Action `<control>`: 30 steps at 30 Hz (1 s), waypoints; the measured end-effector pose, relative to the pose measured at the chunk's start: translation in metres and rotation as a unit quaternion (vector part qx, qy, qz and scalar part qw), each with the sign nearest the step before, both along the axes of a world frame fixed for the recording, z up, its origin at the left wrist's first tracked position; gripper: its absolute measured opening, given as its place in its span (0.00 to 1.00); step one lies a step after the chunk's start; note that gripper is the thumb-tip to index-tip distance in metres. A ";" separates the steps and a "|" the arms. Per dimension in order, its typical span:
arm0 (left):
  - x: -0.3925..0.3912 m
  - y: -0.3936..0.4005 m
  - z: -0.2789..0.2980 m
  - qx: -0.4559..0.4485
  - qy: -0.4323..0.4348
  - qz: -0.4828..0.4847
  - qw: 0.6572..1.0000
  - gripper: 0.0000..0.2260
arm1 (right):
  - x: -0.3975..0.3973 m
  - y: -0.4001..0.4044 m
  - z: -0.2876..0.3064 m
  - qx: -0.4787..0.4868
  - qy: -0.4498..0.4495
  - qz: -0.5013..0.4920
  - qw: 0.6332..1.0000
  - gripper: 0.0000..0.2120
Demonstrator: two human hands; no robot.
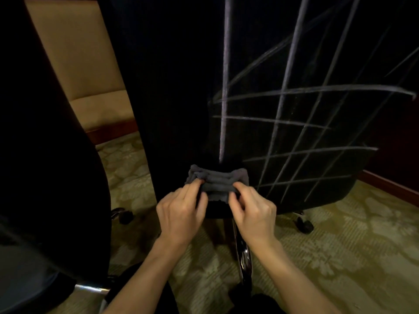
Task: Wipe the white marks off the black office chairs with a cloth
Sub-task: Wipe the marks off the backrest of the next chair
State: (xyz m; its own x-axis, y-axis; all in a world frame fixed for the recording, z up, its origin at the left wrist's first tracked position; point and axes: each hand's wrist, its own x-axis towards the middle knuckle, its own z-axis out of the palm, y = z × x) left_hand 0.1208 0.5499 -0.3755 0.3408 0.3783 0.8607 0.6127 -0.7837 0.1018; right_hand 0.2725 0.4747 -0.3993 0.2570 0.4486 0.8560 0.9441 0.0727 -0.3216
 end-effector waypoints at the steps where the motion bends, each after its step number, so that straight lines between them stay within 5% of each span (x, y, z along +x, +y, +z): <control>1: 0.002 -0.001 0.010 0.003 -0.018 0.006 1.000 0.10 | -0.001 0.001 0.013 0.017 0.001 -0.005 1.000 0.10; 7: 0.006 0.006 0.058 0.083 -0.071 0.023 0.994 0.10 | 0.004 0.008 0.085 0.109 -0.059 -0.080 0.989 0.08; 15: -0.004 0.020 0.021 0.067 0.022 -0.033 0.997 0.07 | 0.004 0.006 0.034 -0.014 -0.073 -0.018 0.997 0.06; 23: 0.017 0.021 0.109 0.129 -0.103 -0.055 0.985 0.07 | 0.004 0.016 0.133 0.127 -0.052 -0.028 0.990 0.09; 30: 0.009 0.030 0.067 0.139 -0.043 -0.044 0.988 0.08 | 0.005 0.015 0.085 0.065 -0.062 -0.005 0.996 0.08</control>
